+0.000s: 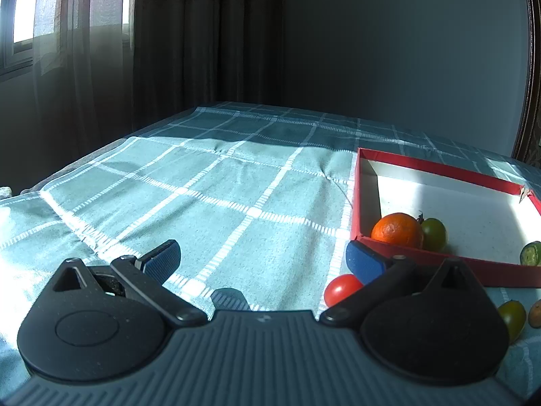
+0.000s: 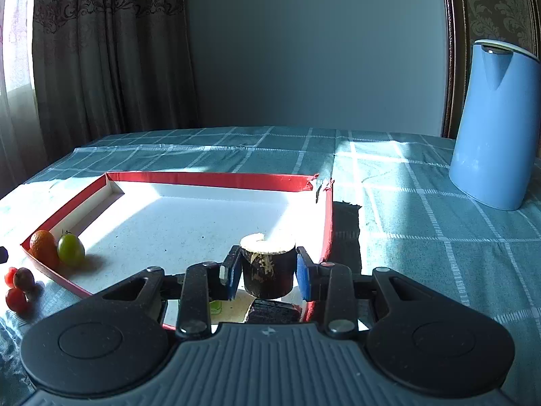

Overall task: Organize fruits
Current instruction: 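Carry the wooden stump over the tray and lower it inside, then reach the left gripper to the dark green tomato and grasp it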

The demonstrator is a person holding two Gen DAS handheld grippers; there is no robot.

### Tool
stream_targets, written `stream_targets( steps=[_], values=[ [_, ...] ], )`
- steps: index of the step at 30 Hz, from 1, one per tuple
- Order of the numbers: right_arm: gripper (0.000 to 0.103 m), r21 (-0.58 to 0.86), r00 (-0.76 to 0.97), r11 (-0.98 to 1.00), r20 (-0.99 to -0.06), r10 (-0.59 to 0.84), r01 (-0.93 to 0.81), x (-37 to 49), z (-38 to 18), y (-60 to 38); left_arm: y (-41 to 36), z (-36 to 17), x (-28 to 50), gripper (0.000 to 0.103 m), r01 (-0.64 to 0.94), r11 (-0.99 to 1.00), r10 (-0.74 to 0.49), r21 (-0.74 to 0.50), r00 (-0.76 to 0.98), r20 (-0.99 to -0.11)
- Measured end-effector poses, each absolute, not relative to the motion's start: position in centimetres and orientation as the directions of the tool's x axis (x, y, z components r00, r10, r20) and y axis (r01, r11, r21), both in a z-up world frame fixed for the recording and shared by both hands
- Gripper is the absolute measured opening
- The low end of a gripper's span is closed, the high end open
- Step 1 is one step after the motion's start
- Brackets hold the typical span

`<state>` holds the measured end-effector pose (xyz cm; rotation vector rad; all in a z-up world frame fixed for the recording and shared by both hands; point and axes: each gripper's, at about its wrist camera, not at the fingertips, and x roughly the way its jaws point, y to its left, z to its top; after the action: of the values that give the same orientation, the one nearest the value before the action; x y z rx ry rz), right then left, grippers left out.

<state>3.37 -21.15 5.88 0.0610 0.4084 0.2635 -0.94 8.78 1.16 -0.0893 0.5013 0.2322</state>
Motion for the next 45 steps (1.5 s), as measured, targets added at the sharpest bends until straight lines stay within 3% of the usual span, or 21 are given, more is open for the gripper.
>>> stream_targets(
  steps=[12,25,30,33,35,40,42,45],
  values=[
    [0.033,0.126,0.876,0.966,-0.41,0.256,-0.224,4.6,5.1,-21.3,8.8,1.0,-0.9,0.103,-0.242,0.97,0.196,-0.032,0.849,-0.49],
    [0.034,0.184,0.895,0.961,-0.362,0.262,-0.207,3.2,5.4,-22.4,8.9,1.0,-0.9,0.103,-0.243,0.969,0.194,-0.038,0.849,-0.492],
    [0.068,0.25,0.944,0.955,-0.242,0.222,-0.161,-1.2,6.9,-24.4,8.9,1.0,-0.9,0.103,-0.243,0.969,0.19,-0.045,0.849,-0.493],
    [0.076,0.293,0.952,0.944,-0.213,0.22,-0.153,-3.9,6.4,-25.5,8.9,1.0,-0.9,0.103,-0.244,0.969,0.191,-0.046,0.849,-0.492],
    [0.084,0.306,0.935,0.939,-0.261,0.239,-0.154,-4.9,5.3,-25.8,8.9,1.0,-1.0,0.103,-0.246,0.968,0.192,-0.047,0.849,-0.492],
    [0.086,0.25,0.889,0.96,-0.402,0.22,-0.124,-5.4,3.1,-25.1,9.1,1.2,-1.3,0.103,-0.258,0.964,0.2,-0.059,0.856,-0.477],
    [0.102,0.247,0.873,0.964,-0.444,0.2,-0.096,-4.8,2.9,-25.0,9.3,1.3,-1.5,0.103,-0.244,0.966,0.177,-0.083,0.862,-0.476],
    [0.103,0.169,0.846,0.983,-0.513,0.144,-0.065,-4.1,2.4,-23.8,8.7,1.7,-2.2,0.103,-0.238,0.969,0.182,-0.072,0.876,-0.447]
  ],
)
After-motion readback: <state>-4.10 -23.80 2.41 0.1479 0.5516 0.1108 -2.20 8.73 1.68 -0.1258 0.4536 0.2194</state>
